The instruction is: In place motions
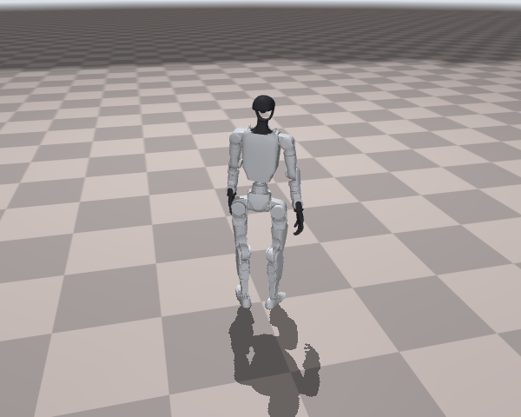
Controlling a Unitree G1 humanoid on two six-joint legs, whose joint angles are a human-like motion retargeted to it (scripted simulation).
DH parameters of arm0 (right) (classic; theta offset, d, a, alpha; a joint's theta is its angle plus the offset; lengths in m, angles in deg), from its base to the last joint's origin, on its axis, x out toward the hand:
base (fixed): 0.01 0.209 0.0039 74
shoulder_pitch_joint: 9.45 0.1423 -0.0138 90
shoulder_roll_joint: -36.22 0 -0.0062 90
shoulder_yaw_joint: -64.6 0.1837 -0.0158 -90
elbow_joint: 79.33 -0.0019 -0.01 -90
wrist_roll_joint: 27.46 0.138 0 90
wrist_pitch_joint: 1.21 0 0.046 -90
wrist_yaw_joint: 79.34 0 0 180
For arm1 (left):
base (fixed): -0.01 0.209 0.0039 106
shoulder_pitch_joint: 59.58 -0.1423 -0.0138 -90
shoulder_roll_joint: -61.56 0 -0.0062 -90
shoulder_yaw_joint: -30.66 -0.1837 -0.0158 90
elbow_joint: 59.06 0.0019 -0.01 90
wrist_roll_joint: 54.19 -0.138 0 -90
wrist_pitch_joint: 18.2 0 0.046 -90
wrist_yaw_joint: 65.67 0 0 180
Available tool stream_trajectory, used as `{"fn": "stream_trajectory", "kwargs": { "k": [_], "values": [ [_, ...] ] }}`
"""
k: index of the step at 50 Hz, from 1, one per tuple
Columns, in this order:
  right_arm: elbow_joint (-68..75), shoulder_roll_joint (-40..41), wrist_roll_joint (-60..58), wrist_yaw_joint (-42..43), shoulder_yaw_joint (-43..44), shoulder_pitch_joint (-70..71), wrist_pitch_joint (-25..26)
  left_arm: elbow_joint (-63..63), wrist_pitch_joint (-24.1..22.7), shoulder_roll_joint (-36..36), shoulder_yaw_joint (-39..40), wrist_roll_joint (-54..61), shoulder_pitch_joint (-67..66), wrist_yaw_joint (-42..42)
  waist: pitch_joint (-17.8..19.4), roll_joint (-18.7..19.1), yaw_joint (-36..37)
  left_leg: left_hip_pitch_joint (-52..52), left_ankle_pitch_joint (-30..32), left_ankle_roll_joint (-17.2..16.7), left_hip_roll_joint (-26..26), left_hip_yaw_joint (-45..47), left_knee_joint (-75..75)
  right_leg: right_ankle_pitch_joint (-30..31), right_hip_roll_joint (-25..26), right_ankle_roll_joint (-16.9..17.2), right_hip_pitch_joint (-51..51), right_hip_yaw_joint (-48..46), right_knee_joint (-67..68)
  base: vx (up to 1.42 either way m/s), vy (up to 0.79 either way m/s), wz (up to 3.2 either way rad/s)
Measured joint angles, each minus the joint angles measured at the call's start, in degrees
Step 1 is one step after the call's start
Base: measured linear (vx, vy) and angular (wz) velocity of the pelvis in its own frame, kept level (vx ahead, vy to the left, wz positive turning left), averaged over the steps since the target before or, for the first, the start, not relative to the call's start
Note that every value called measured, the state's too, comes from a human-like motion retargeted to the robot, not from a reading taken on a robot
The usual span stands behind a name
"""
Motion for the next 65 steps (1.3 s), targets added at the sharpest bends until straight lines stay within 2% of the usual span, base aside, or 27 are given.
{"fn": "stream_trajectory", "kwargs": {
  "k": [5, 10, 14, 18, 23, 33, 40, 45, 50, 55, 58, 65],
  "values": [
    [-5.1, 3.9, -0.3, -1.6, -2.2, 1.6, -0.5, 4.9, 0.3, 0.5, 0.3, -0.8, -1.9, -0.7, 0.3, 0.3, -0.4, 0.8, 0.0, -0.2, 0.6, 2.0, -0.5, 0.4, 0.5, -0.3, -1.0, 1.9, 0.5, -0.03, -0.05, -0.35],
    [-13.6, 7.3, -5.3, -4.9, -7.8, 2.3, -2.4, 5.3, 0.3, 2.0, -2.7, -6.2, -4.8, -1.6, 0.8, 0.8, -0.1, 1.5, 0.1, -0.5, 1.4, 3.9, -1.0, 0.6, 1.1, -0.6, -1.6, 3.4, 0.9, -0.02, -0.02, -0.17],
    [-19.5, 7.9, -11.1, -7.3, -13.1, 3.0, -5.4, 5.3, 0.1, 3.6, -4.4, -9.2, -6.5, -1.9, 1.0, 1.0, -0.2, 1.8, 0.4, -0.9, 1.9, 3.9, -1.3, 0.7, 1.5, -0.9, -1.7, 3.1, 0.9, -0.07, -0.05, -0.04],
    [-22.1, 7.3, -15.0, -8.7, -15.2, 3.7, -8.2, 5.3, 0.5, 4.3, -2.3, -6.4, -6.8, -3.3, 1.3, 1.2, 0.8, 1.7, 1.1, -1.1, 2.4, 4.6, -1.5, 0.6, 2.1, -1.4, -1.5, 3.2, 0.7, -0.09, -0.07, -0.02],
    [-20.7, 6.6, -13.5, -9.2, -13.3, 4.0, -8.0, 5.3, 1.4, 3.4, -2.1, -4.8, -5.3, -3.8, 1.3, 1.2, 0.4, 1.1, 1.9, -2.0, 3.3, 3.3, -1.4, 0.1, 2.5, -1.8, -0.9, 1.1, 0.3, -0.10, -0.09, 0.33],
    [-11.3, 4.7, -4.8, -6.7, -5.3, 3.1, -3.1, 2.0, 0.9, 0.9, -1.2, -3.9, -3.6, -4.3, 1.3, 1.5, -0.8, 0.3, 3.8, -4.1, 5.7, 0.6, -1.1, -1.6, 4.9, -3.2, 0.2, -1.8, -0.3, -0.12, -0.14, 0.25],
    [-8.1, 3.1, -5.0, -4.4, -2.7, 1.2, -2.2, -0.6, 0.9, -0.2, 1.2, -2.0, -4.7, -3.9, 2.2, 0.7, -1.1, 0.2, 4.8, -5.6, 8.6, 1.0, 2.9, -2.6, 6.4, -4.2, 1.5, -1.8, -0.5, -0.12, -0.16, 0.01],
    [-7.3, 1.7, -5.9, -3.3, -2.0, 0.7, -2.0, -2.2, 0.6, -0.4, 2.5, -1.3, -5.9, -4.7, 3.6, -1.6, -0.8, -4.6, 2.0, -2.5, 8.8, -3.7, 14.2, -2.4, 4.1, -4.8, 2.4, -0.9, -0.4, -0.13, -0.08, -0.09],
    [-5.6, -0.2, -5.0, -1.6, -1.6, 1.2, -1.5, -3.3, -0.5, -0.3, 3.5, -1.6, -7.2, -6.1, 5.4, -0.6, 1.2, -11.9, 1.0, -2.2, 6.1, -6.2, 11.4, -2.1, 4.7, -6.1, 2.8, 0.4, -0.3, -0.13, 0.02, -0.19],
    [-5.4, -0.8, -2.9, -1.1, -1.3, 1.3, -1.2, -3.5, -0.6, -0.5, 3.2, -0.5, -7.5, -6.8, 9.5, -1.4, 4.6, -21.0, -1.6, -1.3, 5.1, -0.9, 8.2, -1.4, 3.6, -6.7, 4.3, -0.1, -0.2, -0.11, -0.03, -0.01],
    [-6.5, -0.3, -2.6, -1.8, -1.9, 2.8, -1.0, -3.2, -0.7, -0.5, 4.0, 1.3, -7.1, -6.8, 13.0, -3.1, 8.3, -30.1, -2.8, 0.0, 5.9, -1.4, 10.5, -0.2, 1.8, -7.6, 4.1, 0.9, -0.2, -0.23, -0.01, -0.28],
    [-12.7, 1.5, -5.2, -5.2, -3.3, 4.9, -2.4, 1.5, -1.5, 0.5, 6.1, 2.3, -9.7, -5.6, 15.9, -6.8, 15.3, -43.0, -3.6, 2.3, 10.2, 0.5, 11.3, 1.7, -2.5, -9.2, 2.2, 6.5, 0.2, -0.10, 0.02, -0.68]
  ]
}}
